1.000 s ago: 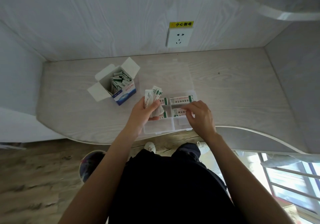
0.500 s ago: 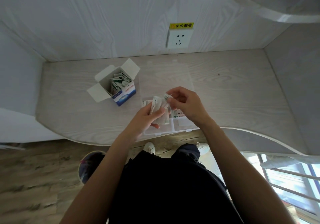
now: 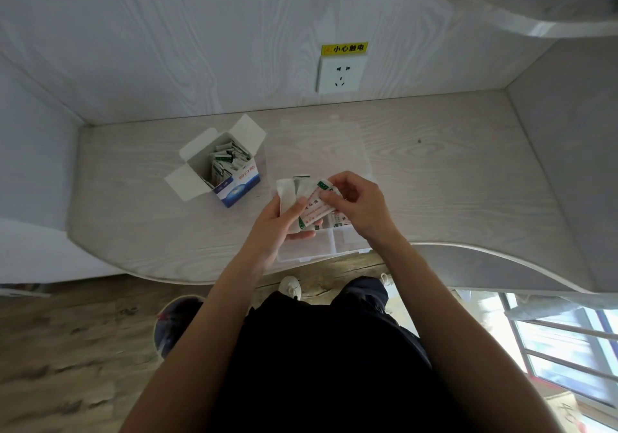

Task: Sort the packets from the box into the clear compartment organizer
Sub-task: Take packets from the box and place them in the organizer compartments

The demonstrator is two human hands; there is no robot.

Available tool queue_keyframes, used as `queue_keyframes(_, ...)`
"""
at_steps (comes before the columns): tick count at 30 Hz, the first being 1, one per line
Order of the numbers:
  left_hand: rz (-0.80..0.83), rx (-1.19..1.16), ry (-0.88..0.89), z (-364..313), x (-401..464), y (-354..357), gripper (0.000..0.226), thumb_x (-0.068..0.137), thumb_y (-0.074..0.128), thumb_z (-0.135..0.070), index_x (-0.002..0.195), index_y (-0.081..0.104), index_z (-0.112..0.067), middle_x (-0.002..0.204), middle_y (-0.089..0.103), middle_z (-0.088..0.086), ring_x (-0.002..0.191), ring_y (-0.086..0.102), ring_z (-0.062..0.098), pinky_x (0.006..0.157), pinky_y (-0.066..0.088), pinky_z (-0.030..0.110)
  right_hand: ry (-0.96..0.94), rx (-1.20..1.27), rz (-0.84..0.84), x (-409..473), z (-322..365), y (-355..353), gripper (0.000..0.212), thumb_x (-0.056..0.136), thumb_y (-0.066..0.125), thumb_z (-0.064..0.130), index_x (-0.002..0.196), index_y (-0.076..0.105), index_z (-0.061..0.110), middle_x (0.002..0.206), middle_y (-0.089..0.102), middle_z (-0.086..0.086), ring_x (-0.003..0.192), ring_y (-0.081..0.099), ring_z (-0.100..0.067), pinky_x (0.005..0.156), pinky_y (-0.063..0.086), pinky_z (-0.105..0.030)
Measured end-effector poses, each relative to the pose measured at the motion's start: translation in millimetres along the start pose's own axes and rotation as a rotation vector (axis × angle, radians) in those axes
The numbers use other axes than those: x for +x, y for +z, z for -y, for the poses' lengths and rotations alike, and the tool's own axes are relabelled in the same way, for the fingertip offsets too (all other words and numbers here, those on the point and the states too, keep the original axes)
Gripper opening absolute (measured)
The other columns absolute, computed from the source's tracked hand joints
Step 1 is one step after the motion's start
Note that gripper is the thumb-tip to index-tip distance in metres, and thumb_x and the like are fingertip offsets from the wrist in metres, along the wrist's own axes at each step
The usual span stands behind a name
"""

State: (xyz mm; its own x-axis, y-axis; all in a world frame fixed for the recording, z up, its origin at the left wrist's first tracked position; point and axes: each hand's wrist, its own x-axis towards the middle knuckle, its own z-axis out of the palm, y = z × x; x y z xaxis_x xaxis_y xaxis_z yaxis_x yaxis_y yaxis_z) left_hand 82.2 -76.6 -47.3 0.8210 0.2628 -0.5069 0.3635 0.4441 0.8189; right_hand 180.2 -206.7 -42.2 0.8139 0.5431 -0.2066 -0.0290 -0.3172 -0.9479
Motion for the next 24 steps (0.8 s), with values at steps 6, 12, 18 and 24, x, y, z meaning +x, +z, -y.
queue_keyframes(6, -0.044, 0.039, 0.019, 1, 3, -1, 0.028, 0.086, 0.061, -0.021, 0.113, 0.058, -0.022, 0.104, 0.067, 0.005, 0.097, 0.065, 0.021, 0.077, 0.054, 0.033, 0.045, 0.062, -0.015, -3, -1, -2, 0.018, 0.082, 0.07, 0.01, 0.099, 0.066, 0.01, 0.09, 0.07, -0.011, 0.081, 0.067, -0.023, 0.067, 0.058, -0.032)
queue_keyframes(12, -0.07, 0.07, 0.069, -1, 5, -2, 0.025, 0.086, 0.063, -0.013, 0.108, 0.059, -0.025, 0.098, 0.069, 0.001, 0.087, 0.068, 0.013, 0.069, 0.056, 0.025, 0.046, 0.064, -0.028, -2, -2, -7, 0.03, 0.082, 0.07, 0.011, 0.11, 0.061, 0.011, 0.084, 0.071, -0.009, 0.074, 0.068, -0.015, 0.063, 0.057, -0.027)
queue_keyframes(18, -0.111, 0.096, 0.116, 0, 5, -9, 0.032, 0.088, 0.06, -0.01, 0.119, 0.053, -0.006, 0.104, 0.068, 0.01, 0.083, 0.07, 0.018, 0.067, 0.057, 0.026, 0.064, 0.131, -0.093, 2, -7, -35, 0.029, 0.088, 0.062, 0.007, 0.114, 0.059, 0.02, 0.087, 0.063, -0.011, 0.077, 0.07, -0.015, 0.066, 0.057, -0.023)
queue_keyframes(24, -0.179, 0.088, 0.152, 3, 7, -22, 0.028, 0.09, 0.058, -0.009, 0.117, 0.053, -0.01, 0.101, 0.067, 0.005, 0.075, 0.07, 0.012, 0.064, 0.056, 0.022, 0.114, -0.006, -0.152, 17, -28, -58, 0.013, 0.087, 0.064, 0.009, 0.099, 0.063, 0.014, 0.085, 0.061, -0.007, 0.082, 0.069, -0.024, 0.065, 0.058, -0.026)
